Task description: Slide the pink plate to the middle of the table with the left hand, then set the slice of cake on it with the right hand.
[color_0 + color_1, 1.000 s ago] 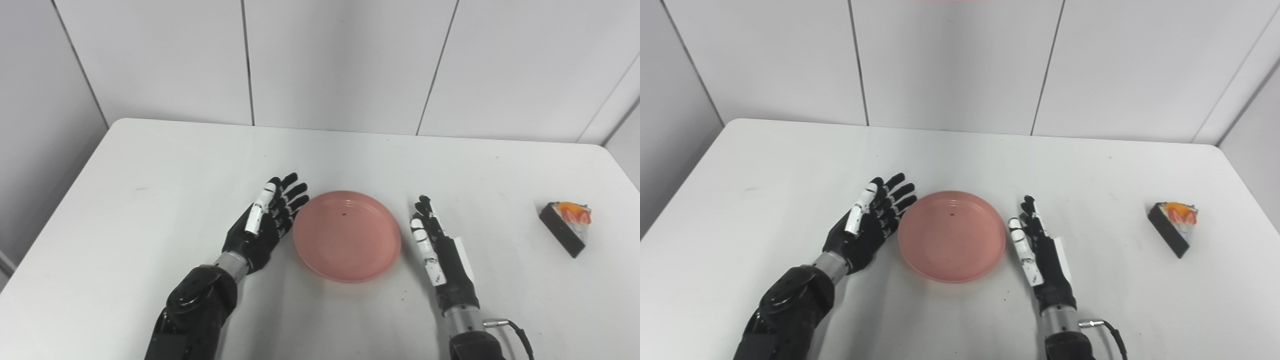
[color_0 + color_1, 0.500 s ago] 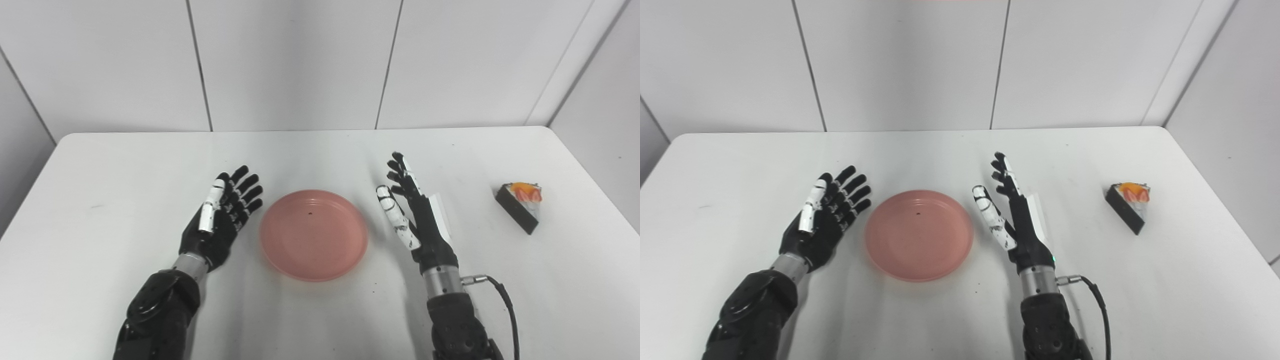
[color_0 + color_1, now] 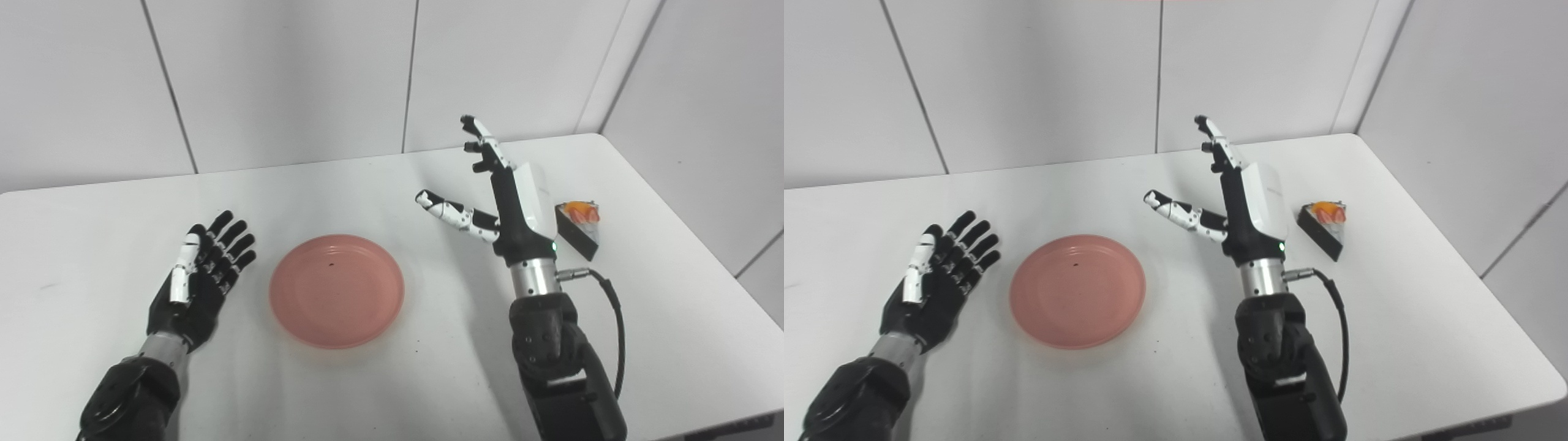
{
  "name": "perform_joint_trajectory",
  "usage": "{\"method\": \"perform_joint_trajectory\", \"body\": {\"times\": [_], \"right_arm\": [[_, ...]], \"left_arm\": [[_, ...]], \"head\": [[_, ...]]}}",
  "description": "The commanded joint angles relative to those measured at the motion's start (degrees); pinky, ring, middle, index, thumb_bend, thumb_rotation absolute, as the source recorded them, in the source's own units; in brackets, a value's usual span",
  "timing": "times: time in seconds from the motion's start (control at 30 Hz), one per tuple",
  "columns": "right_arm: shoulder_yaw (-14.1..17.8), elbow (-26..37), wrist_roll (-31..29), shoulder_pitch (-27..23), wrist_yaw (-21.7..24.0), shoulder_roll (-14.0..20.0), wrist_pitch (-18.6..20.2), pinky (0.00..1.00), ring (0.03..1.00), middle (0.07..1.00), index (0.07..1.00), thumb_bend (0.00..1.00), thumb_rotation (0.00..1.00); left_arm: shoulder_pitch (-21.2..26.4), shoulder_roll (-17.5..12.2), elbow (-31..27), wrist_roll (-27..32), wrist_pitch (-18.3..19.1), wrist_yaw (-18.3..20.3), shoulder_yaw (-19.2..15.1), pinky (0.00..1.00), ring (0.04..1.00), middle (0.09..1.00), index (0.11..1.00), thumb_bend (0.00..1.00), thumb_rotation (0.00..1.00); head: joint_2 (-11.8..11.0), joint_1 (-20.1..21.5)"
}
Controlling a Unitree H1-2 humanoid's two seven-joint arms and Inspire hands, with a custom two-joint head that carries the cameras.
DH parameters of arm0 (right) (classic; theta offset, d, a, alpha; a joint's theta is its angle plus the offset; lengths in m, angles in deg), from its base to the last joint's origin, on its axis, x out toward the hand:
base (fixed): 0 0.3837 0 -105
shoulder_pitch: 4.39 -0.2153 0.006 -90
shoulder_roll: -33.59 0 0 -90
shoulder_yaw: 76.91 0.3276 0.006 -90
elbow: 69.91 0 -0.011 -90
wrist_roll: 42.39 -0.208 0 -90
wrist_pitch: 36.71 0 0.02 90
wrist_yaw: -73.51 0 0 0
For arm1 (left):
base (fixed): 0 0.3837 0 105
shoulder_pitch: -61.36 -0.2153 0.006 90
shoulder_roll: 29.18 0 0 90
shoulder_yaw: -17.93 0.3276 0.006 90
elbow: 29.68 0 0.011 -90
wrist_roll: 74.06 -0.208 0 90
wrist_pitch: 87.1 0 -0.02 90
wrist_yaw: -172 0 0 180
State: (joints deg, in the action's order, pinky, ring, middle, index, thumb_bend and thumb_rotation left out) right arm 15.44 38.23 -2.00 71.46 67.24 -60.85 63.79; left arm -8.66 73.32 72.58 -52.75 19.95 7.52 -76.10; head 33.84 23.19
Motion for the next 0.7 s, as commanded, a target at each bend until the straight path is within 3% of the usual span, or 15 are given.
{"method": "perform_joint_trajectory", "body": {"times": [0.0,0.33,0.53,0.67], "right_arm": [[1.31,2.80,2.36,-2.51,1.30,1.65,3.46,0.56,0.735,0.880,0.895,0.75,0.63],[3.83,4.77,10.56,-4.78,7.87,7.77,14.66,0.58,0.770,0.877,0.873,0.84,0.50],[6.82,4.54,16.53,-5.28,12.01,10.52,16.39,0.60,0.813,0.886,0.864,0.85,0.51],[9.83,4.41,19.70,-5.36,15.78,11.44,16.39,0.56,0.793,0.886,0.870,0.85,0.49]], "left_arm": [[-1.69,-1.01,1.53,-0.34,1.36,0.13,0.12,0.94,0.926,0.937,0.928,0.38,1.00],[-2.23,-2.24,2.88,0.31,0.75,2.05,-0.12,0.95,0.930,0.940,0.937,0.39,1.00],[-2.12,-2.43,3.30,0.78,1.26,2.57,-0.60,0.95,0.932,0.940,0.939,0.37,1.00],[-1.99,-2.30,3.33,1.23,2.03,2.03,-1.08,0.95,0.929,0.937,0.936,0.36,1.00]], "head": [[-0.26,0.51],[-2.10,4.86],[-2.98,6.21],[-3.59,7.09]]}}
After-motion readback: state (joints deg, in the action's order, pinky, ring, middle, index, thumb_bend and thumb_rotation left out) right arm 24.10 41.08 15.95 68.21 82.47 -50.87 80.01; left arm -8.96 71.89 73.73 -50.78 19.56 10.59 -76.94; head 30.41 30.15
